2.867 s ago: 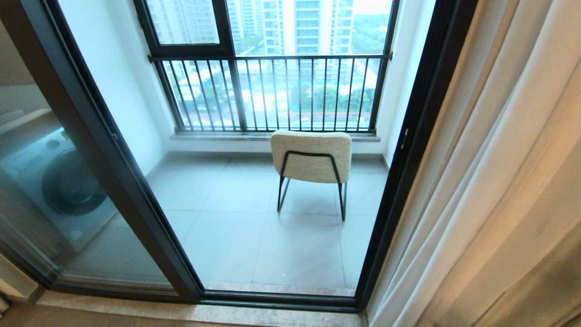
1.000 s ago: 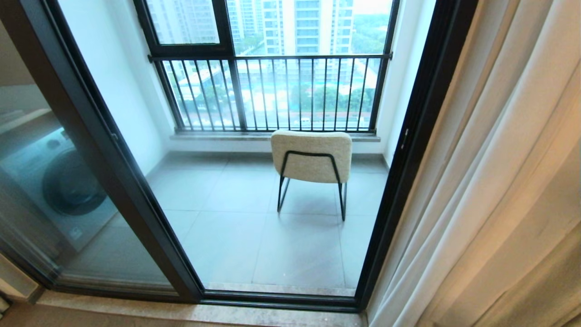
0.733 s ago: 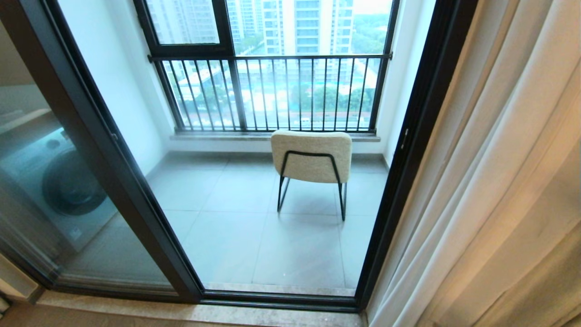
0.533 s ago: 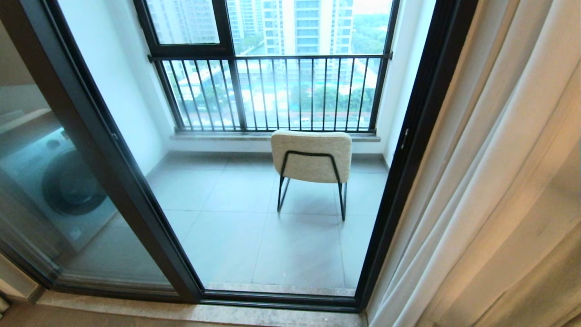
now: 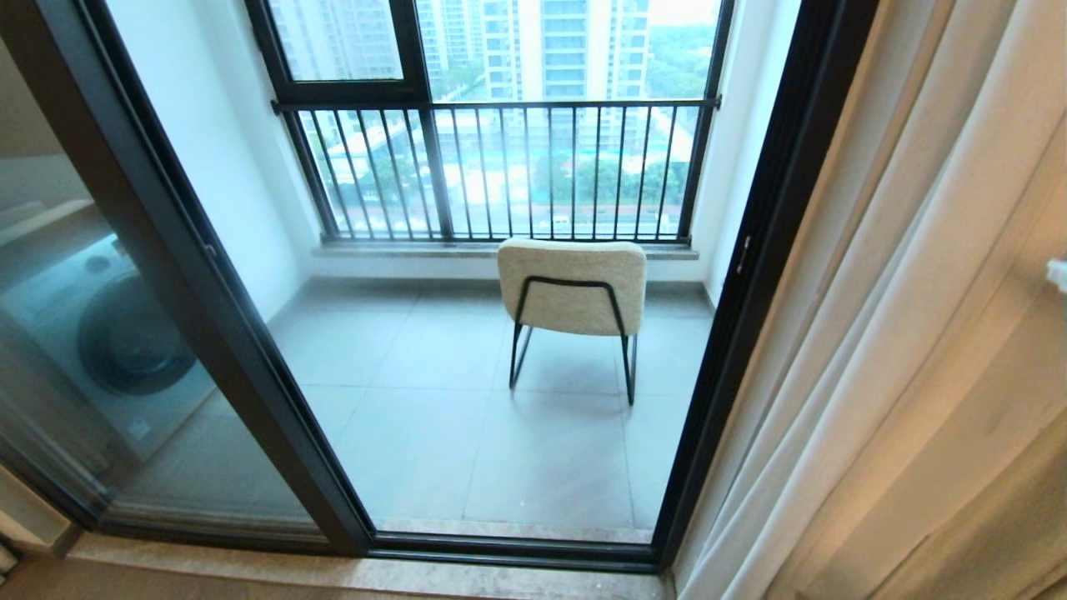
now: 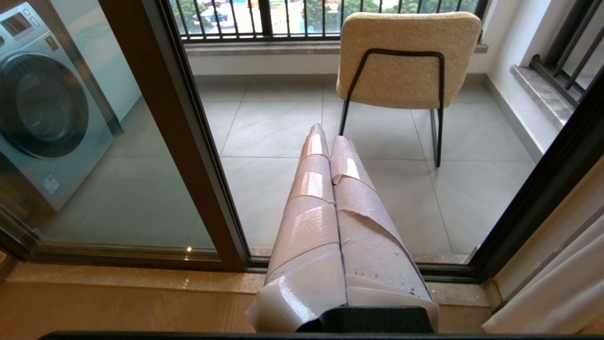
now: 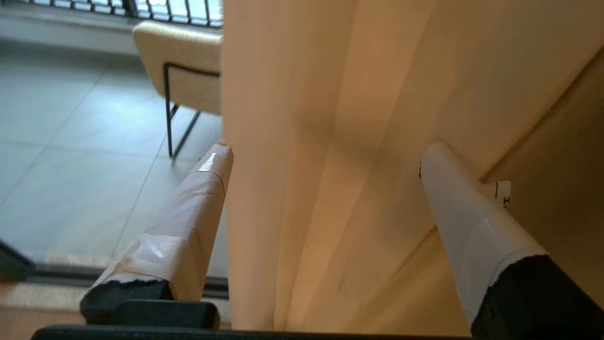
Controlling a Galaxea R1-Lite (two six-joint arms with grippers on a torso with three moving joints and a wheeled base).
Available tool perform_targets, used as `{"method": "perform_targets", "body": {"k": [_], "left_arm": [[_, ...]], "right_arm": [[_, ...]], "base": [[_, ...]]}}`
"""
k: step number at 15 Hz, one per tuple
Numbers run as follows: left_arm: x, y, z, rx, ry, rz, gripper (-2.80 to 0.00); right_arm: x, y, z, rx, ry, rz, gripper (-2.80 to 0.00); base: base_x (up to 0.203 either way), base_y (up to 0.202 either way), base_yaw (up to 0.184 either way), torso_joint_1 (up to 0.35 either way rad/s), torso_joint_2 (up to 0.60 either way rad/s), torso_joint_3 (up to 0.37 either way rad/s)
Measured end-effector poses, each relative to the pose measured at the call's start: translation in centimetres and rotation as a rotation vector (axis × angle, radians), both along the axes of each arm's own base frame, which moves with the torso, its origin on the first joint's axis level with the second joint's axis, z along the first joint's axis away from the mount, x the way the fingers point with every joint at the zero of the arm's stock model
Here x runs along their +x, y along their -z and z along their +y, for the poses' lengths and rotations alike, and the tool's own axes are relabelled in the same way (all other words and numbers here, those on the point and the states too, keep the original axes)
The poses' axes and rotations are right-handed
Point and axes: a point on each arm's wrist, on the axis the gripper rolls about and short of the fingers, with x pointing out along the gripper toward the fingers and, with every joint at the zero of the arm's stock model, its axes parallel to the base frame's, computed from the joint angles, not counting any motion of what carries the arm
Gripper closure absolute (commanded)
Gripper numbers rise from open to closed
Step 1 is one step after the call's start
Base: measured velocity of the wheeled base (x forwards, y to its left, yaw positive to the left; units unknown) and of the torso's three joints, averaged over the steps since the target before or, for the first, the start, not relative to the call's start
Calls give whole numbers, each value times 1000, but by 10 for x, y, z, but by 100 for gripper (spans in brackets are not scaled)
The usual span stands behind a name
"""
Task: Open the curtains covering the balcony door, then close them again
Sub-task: Close the inner curtains on both sides
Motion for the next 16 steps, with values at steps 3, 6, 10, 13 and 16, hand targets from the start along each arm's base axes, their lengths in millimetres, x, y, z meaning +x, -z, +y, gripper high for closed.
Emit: {"method": "perform_targets", "body": {"k": [3,6,10,13,16], "left_arm": [[0,0,0,0,0,0,0],[0,0,0,0,0,0,0],[0,0,0,0,0,0,0],[0,0,0,0,0,0,0],[0,0,0,0,0,0,0]], "right_arm": [[28,-23,-6,42,20,-28,-280],[56,-41,-11,65,24,-51,-280],[87,-51,-15,92,24,-101,-280],[101,-51,-17,93,22,-109,-280],[108,-49,-18,121,23,-100,-280]], "base": [[0,0,0,0,0,0],[0,0,0,0,0,0],[0,0,0,0,0,0],[0,0,0,0,0,0],[0,0,0,0,0,0]]}}
